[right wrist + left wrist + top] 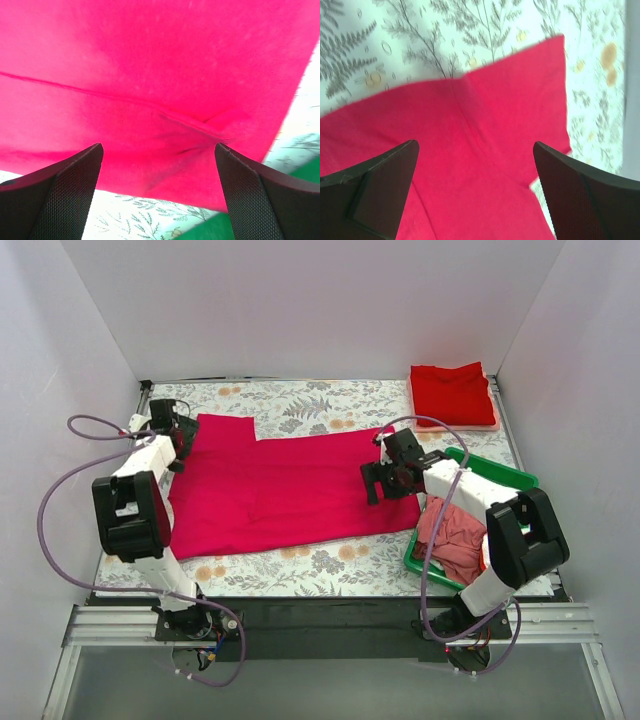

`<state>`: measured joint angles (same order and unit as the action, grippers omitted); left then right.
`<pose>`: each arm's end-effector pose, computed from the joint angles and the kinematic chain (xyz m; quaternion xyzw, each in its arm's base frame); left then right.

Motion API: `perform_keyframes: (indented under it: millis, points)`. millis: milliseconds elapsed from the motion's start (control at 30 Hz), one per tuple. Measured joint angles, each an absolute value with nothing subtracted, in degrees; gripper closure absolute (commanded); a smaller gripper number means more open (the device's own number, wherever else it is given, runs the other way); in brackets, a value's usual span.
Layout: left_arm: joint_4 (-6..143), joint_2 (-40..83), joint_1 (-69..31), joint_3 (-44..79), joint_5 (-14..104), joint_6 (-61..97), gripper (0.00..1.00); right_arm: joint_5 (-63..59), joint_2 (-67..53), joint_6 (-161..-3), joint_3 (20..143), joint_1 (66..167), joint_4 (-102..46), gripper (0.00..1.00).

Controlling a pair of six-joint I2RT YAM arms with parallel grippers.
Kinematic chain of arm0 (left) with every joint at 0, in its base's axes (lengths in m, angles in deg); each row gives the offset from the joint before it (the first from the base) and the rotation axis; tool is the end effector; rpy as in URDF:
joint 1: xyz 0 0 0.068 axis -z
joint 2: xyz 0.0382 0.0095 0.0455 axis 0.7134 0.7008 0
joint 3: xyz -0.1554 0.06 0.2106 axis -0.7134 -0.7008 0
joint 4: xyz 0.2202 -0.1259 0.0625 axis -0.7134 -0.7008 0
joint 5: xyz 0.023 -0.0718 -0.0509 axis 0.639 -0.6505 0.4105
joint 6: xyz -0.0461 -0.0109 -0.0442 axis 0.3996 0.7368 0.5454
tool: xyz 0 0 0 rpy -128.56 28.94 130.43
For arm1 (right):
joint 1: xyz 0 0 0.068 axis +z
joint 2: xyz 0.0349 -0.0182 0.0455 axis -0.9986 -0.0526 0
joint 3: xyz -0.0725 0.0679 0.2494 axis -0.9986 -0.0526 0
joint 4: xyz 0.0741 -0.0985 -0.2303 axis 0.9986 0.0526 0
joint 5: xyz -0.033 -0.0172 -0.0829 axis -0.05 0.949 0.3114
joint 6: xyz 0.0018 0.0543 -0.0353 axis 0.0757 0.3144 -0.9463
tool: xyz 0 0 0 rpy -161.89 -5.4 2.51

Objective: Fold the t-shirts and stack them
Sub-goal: Fold the tshirt

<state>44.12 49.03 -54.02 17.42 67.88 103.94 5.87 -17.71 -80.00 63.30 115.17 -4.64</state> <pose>0.3876 0.0709 0.1929 -0.7783 0.5310 -0.1344 0.3070 0.2911 0.1554 0.1792 -0.1604 0.9476 0.0830 0.2637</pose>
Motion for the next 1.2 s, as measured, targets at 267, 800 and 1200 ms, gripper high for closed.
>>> perform_keyframes:
  millis: [267,800,1200]
  points:
    - [45.57,32.77,-53.17,3.47,59.83,101.47,0.02,8.64,-10.89,-79.52,65.84,115.13,-4.36,0.02]
    - [41.24,55.11,-52.76,39.95,61.62,87.59,0.02,22.28,-12.07,-73.14,70.95,112.39,-4.69,0.02]
    - [34.00,88.33,-53.06,73.70,61.12,69.56,0.04,24.68,-14.78,-75.32,71.02,112.07,-4.95,0.02]
